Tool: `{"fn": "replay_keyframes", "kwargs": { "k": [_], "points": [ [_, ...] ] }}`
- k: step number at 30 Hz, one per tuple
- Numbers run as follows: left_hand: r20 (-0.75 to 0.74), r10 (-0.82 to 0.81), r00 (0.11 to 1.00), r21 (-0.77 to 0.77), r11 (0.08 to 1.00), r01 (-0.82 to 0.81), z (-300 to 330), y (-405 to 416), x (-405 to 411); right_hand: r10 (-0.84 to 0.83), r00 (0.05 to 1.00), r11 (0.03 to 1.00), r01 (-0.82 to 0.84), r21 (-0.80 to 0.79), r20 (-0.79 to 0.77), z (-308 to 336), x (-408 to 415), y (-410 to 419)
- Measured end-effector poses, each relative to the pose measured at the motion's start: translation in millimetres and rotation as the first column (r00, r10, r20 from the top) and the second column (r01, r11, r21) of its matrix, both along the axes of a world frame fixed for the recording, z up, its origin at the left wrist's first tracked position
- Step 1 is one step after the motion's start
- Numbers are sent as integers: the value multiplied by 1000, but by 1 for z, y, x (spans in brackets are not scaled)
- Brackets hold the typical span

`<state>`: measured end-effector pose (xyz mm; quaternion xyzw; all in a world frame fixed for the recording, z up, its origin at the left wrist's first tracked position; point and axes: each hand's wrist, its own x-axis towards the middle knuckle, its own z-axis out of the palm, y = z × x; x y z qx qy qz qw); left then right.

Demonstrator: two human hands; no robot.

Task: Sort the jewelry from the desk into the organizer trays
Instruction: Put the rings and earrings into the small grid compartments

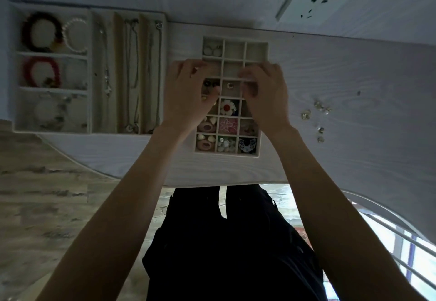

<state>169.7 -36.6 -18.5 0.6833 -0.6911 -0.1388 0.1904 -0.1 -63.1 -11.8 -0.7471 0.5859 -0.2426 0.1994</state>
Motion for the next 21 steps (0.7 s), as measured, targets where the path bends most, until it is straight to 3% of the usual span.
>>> {"fn": "replay_keyframes", "kwargs": {
  "k": [3, 5, 8, 14, 21],
  "points": [
    [-13, -29, 999, -14, 999, 29, 2, 1, 1, -79, 996, 994, 75, -80, -47, 3, -10, 2],
    [-17, -56, 998, -54, 997, 55, 3, 2, 0, -40, 994, 994, 29, -102, -104, 3, -11, 5],
    [37, -82, 996, -73, 994, 85, 0, 1, -4, 41, 983, 997, -52, -53, -178, 0, -8, 10],
    [200, -146, 969, -34, 987, 156, 0, 0, -9, 33, 978, 999, -35, -4, -207, 2, 5, 4],
    [243, -180, 953, -41, 980, 195, 4, 1, -11, 71, 897, 997, -72, 12, -436, 1, 21, -9]
  ]
}}
